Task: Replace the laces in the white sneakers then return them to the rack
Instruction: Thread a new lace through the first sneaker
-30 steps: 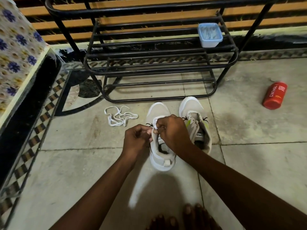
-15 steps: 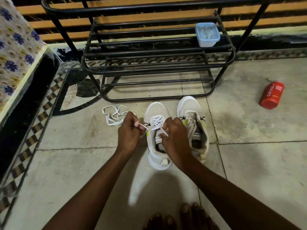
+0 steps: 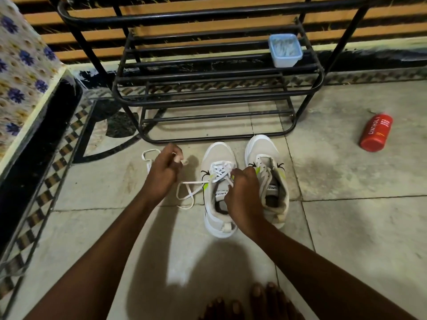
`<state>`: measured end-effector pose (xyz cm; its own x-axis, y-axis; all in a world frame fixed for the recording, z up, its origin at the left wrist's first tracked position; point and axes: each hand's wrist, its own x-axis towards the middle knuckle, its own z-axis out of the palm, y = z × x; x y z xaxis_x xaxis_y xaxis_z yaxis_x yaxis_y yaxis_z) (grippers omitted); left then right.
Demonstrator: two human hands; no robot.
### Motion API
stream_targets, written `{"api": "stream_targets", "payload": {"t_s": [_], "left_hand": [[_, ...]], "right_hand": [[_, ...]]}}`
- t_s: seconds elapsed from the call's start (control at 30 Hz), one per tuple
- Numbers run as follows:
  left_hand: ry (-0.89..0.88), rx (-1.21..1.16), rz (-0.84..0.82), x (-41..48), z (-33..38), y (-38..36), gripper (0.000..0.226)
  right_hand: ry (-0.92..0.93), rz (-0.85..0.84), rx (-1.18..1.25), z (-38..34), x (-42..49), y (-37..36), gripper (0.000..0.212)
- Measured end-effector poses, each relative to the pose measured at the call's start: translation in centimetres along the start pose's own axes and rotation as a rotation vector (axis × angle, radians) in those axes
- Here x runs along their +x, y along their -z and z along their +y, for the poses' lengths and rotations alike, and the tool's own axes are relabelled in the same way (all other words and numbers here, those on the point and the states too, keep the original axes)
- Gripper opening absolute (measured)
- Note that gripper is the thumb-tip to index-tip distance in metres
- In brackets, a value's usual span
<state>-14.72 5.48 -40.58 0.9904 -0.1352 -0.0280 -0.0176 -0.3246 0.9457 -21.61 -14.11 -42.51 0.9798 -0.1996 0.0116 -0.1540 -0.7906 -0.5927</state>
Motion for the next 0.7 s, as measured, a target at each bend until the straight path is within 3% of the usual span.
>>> {"api": "stream_targets", "payload": {"t_s": [0.1, 0.17, 0.23, 0.37, 0.4, 0.43, 0.47, 0.53, 0.57, 0.63, 0.7], "left_hand": [[-0.233, 0.520, -0.256, -0.1, -0.6, 1.4, 0.003], [-0.265, 0.617, -0.277, -0.4, -0.3, 1.2, 0.006], [-0.213, 0.389, -0.139, -0.6, 0.4, 0.6, 0.011], [0.166, -0.556, 0.131, -0.5, 2.4, -0.8, 0.030], [0.179, -0.571, 0.157, -0.6, 2.2, -0.7, 0.032], [0.128, -0.455, 0.146, -0.7, 1.9, -0.5, 0.031], [0.021, -0.188, 0.097, -0.6, 1.6, -0.2, 0.025], [-0.216, 0.361, -0.114, -0.7, 0.8, -0.3, 0.012], [-0.283, 0.499, -0.207, -0.7, 0.5, -0.5, 0.011], [-0.289, 0.520, -0.249, -0.8, 0.6, -1.0, 0.022], [-0.189, 0.392, -0.144, -0.5, 0.5, -1.0, 0.033]], "right_hand": [[-0.008, -0.009, -0.022, -0.1, 0.1, 0.0, 0.030], [-0.019, -0.005, -0.018, -0.1, 0.1, -0.1, 0.029], [-0.023, -0.010, -0.017, -0.2, 0.0, -0.1, 0.028], [-0.028, -0.038, -0.052, -0.4, -0.2, 0.2, 0.029], [-0.023, -0.051, -0.074, -0.5, -0.2, 0.3, 0.031], [-0.018, -0.060, -0.097, -0.6, -0.3, 0.3, 0.033], [-0.016, -0.064, -0.115, -0.6, -0.3, 0.3, 0.034], [-0.016, -0.068, -0.140, -0.7, -0.3, 0.3, 0.034], [-0.018, -0.070, -0.151, -0.7, -0.3, 0.2, 0.033], [-0.025, -0.075, -0.172, -0.6, -0.2, 0.2, 0.034], [-0.025, -0.079, -0.195, -0.6, -0.3, 0.1, 0.036]]}}
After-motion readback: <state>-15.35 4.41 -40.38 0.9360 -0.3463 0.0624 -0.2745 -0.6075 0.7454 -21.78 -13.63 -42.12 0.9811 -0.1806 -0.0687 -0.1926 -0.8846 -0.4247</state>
